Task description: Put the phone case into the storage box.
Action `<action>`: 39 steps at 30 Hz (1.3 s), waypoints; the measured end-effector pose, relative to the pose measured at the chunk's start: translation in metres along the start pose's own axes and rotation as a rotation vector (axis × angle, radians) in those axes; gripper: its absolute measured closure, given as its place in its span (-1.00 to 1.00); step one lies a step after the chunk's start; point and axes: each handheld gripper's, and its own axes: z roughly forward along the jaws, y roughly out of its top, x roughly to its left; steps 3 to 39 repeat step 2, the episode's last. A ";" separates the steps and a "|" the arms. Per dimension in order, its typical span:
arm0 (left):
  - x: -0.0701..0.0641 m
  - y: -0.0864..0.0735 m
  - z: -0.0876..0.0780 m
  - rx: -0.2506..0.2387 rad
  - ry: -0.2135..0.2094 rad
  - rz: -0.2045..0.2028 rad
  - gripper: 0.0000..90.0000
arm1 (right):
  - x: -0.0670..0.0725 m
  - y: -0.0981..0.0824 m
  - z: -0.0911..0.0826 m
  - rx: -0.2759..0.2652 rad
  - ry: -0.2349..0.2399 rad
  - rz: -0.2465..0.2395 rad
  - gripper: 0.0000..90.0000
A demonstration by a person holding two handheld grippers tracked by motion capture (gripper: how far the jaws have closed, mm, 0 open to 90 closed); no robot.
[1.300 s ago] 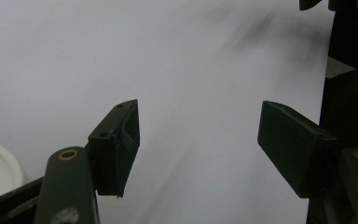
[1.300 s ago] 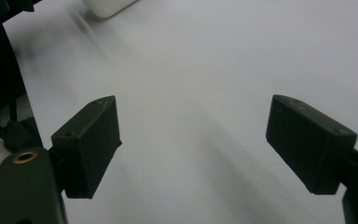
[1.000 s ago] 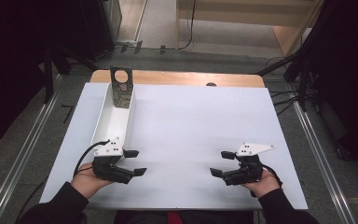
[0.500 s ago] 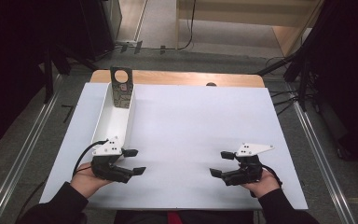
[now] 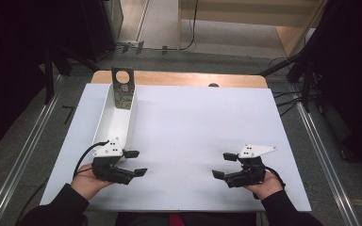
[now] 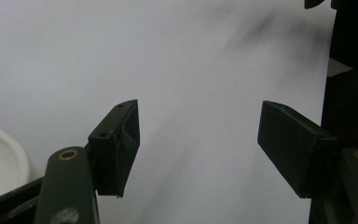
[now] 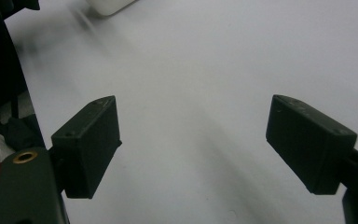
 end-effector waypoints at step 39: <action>0.000 0.000 0.000 -0.003 0.000 -0.002 -0.35 | 0.000 0.000 0.000 0.001 0.000 -0.001 -0.63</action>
